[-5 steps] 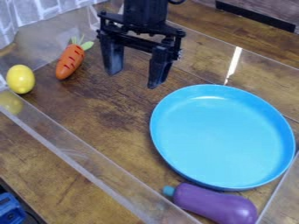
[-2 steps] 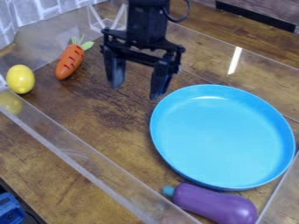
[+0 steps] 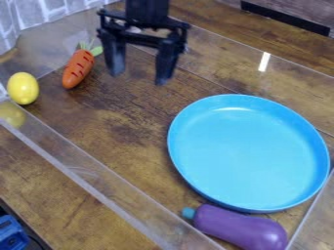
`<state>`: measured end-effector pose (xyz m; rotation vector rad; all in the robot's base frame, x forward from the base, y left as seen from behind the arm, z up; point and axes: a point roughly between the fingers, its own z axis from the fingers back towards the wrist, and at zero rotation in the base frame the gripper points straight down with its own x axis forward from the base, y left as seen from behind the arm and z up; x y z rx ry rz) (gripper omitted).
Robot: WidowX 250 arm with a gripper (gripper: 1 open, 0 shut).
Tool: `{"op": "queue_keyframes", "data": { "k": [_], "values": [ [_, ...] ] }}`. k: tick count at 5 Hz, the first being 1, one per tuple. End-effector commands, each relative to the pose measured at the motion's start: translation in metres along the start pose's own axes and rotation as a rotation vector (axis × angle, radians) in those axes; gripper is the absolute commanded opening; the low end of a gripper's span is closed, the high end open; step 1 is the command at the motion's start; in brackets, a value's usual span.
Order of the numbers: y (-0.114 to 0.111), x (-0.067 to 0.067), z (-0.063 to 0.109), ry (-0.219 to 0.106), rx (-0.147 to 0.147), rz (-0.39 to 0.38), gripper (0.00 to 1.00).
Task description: Move the carrot to the right side
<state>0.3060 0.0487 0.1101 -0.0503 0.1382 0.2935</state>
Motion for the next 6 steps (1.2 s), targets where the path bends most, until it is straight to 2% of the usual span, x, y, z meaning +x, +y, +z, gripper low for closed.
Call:
{"op": "queue_keyframes", "data": {
  "k": [1,2,3,4,5,6],
  "values": [
    [0.037,0.010,0.027,-0.080,-0.020,0.004,1.00],
    [0.077,0.008,0.028,-0.094,-0.031,0.018,1.00],
    [0.104,0.015,0.008,-0.112,-0.028,0.042,1.00],
    [0.115,0.025,-0.014,-0.123,-0.022,0.061,1.00],
    [0.129,0.035,-0.014,-0.120,-0.028,0.029,1.00],
    [0.142,0.042,-0.011,-0.127,-0.032,0.032,1.00]
  ]
}}
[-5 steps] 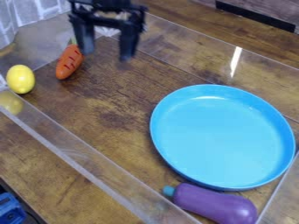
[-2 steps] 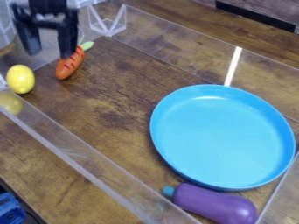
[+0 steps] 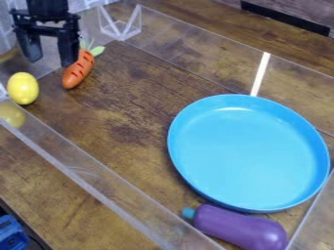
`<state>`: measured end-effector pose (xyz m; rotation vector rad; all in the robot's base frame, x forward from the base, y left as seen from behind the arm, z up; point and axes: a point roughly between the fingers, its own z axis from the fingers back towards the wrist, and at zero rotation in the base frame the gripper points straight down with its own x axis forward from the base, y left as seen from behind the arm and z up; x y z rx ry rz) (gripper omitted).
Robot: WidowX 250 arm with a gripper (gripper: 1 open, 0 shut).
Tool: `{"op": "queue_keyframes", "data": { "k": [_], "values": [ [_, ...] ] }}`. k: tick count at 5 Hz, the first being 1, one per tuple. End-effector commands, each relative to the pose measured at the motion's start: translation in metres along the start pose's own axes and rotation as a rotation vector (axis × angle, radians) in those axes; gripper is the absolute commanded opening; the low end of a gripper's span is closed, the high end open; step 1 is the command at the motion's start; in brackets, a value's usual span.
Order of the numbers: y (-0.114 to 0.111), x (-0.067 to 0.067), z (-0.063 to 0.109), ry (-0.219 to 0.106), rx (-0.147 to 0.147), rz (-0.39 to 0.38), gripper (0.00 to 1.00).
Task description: Move the carrot to the right side
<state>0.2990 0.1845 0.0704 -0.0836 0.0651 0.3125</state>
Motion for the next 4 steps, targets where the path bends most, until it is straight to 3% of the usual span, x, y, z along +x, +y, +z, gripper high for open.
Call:
{"op": "queue_keyframes", "data": {
  "k": [1,3,4],
  "values": [
    [0.009,0.010,0.019,-0.064,0.004,0.026,1.00],
    [0.002,0.021,0.016,-0.058,-0.013,-0.023,1.00],
    [-0.002,0.030,0.003,-0.066,-0.028,0.006,1.00]
  ]
}}
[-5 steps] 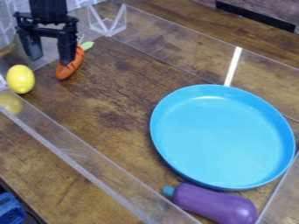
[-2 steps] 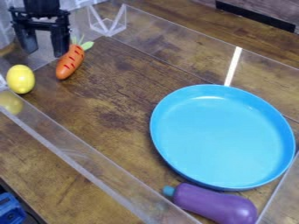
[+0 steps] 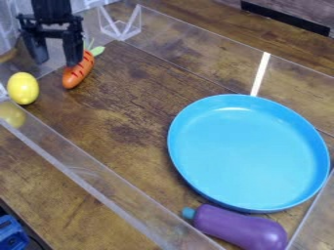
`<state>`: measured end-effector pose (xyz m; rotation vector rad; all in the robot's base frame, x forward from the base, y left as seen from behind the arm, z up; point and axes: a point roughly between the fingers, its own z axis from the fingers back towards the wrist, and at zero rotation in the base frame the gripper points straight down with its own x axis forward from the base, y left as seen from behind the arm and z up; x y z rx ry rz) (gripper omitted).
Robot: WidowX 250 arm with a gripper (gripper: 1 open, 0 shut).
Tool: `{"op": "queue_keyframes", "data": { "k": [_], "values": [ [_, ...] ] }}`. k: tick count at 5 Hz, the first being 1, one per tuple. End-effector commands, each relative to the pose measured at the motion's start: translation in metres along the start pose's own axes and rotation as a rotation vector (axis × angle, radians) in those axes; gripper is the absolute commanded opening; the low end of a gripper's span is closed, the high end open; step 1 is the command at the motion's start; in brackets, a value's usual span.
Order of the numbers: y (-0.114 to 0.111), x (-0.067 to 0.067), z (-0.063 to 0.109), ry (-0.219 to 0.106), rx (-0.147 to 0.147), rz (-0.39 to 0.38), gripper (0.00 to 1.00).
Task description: Move the carrot to the right side
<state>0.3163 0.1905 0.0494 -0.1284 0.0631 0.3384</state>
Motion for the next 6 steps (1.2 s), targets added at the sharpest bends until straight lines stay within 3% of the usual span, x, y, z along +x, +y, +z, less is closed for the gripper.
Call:
{"op": "queue_keyframes", "data": {
  "k": [1,3,4,6],
  "values": [
    [-0.010,0.019,0.008,-0.085,0.004,0.017,1.00],
    [-0.009,0.028,0.005,-0.095,-0.019,0.022,1.00],
    [-0.010,0.041,-0.007,-0.095,-0.028,0.017,1.00],
    [-0.019,0.055,-0.018,-0.092,-0.030,0.019,1.00]
  ]
}}
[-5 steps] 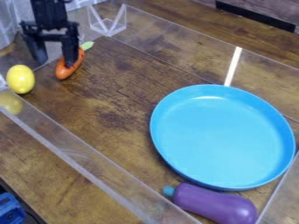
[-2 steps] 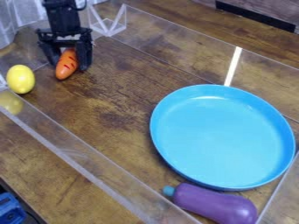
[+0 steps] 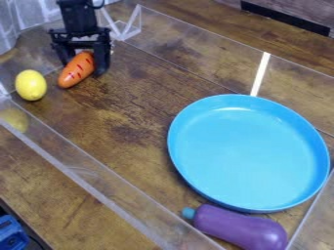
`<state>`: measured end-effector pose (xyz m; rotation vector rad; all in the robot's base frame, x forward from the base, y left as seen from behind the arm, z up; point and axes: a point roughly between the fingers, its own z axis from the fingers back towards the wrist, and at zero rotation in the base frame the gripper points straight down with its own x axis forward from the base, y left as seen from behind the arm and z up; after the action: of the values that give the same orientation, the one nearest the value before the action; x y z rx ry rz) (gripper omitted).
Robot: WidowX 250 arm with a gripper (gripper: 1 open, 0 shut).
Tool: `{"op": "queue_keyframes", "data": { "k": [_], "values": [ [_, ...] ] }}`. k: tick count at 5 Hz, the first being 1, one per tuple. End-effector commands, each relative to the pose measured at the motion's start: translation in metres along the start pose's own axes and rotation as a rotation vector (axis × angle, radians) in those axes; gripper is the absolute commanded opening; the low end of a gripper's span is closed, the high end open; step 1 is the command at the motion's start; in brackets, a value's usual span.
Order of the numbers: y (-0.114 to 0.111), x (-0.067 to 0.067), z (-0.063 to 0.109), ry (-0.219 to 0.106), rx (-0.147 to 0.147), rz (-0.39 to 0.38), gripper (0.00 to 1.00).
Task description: Move the carrot to the right side
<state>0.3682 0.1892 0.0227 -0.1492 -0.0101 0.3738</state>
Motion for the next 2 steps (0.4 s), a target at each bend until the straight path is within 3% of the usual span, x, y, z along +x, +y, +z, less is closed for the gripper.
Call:
{"op": "queue_keyframes", "data": {
  "k": [1,2],
  "values": [
    [-0.0060,0.0049,0.0019,-0.015,0.007,-0.007,1.00],
    [-0.0083,0.0071,-0.0022,-0.013,0.010,0.005,1.00]
  ]
}}
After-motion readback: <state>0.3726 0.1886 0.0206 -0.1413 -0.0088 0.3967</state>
